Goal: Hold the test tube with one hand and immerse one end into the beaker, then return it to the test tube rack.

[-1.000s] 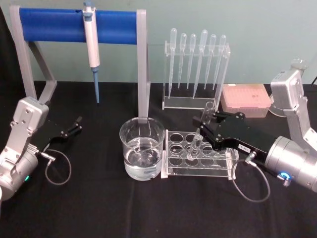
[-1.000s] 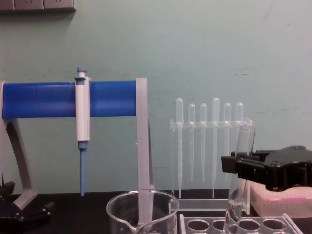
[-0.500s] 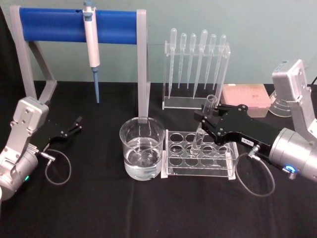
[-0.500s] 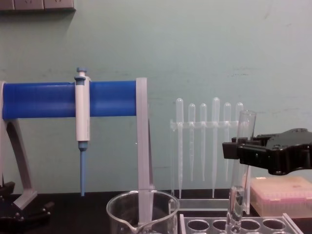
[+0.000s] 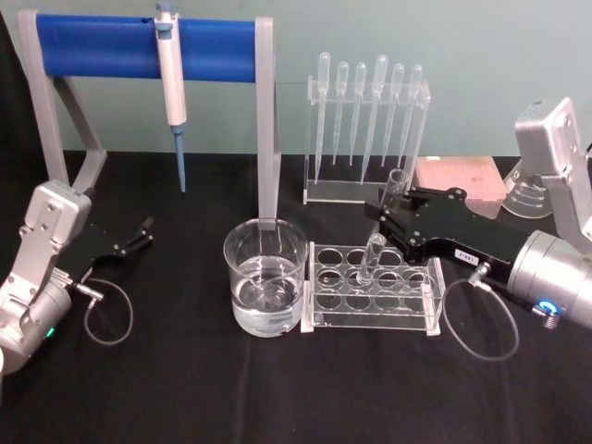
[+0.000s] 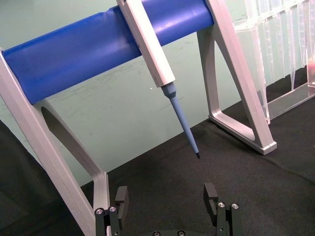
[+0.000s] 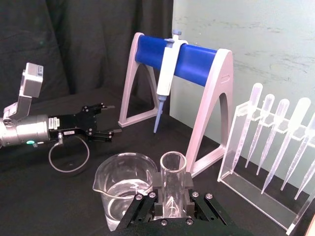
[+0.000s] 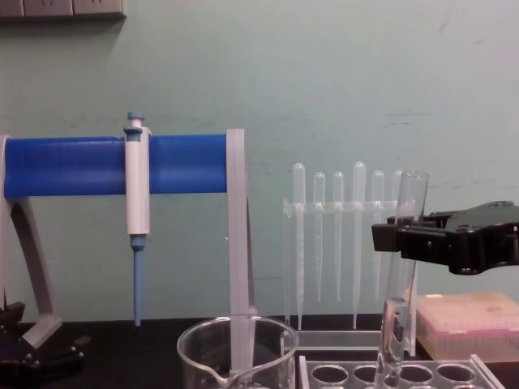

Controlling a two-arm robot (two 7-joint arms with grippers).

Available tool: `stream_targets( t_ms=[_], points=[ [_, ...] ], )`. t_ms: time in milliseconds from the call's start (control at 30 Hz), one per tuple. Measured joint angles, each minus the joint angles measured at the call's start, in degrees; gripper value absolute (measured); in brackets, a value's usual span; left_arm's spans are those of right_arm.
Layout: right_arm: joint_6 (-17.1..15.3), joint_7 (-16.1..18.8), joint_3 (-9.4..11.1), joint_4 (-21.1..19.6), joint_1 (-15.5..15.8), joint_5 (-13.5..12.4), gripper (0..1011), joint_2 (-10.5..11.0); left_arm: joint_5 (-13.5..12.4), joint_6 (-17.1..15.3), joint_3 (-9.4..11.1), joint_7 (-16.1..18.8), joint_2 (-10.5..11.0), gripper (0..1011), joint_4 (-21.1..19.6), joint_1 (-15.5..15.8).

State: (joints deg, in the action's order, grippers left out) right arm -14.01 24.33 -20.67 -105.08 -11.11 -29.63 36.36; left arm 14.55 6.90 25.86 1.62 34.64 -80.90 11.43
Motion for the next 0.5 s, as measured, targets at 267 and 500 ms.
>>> stream_targets(
  t_ms=[267, 500],
  points=[
    [-0.45, 0.01, -0.05, -0.45, -0.37, -0.72, 225, 0.46, 0.00, 0.00, 0.00, 0.00, 0.00, 1000, 0.00, 0.00],
    [-0.44, -0.07, -0.31, -0.69, -0.65, -0.81, 225, 0.72, 0.00, 0.00, 0.00, 0.00, 0.00, 1000, 0.00, 0.00]
  ],
)
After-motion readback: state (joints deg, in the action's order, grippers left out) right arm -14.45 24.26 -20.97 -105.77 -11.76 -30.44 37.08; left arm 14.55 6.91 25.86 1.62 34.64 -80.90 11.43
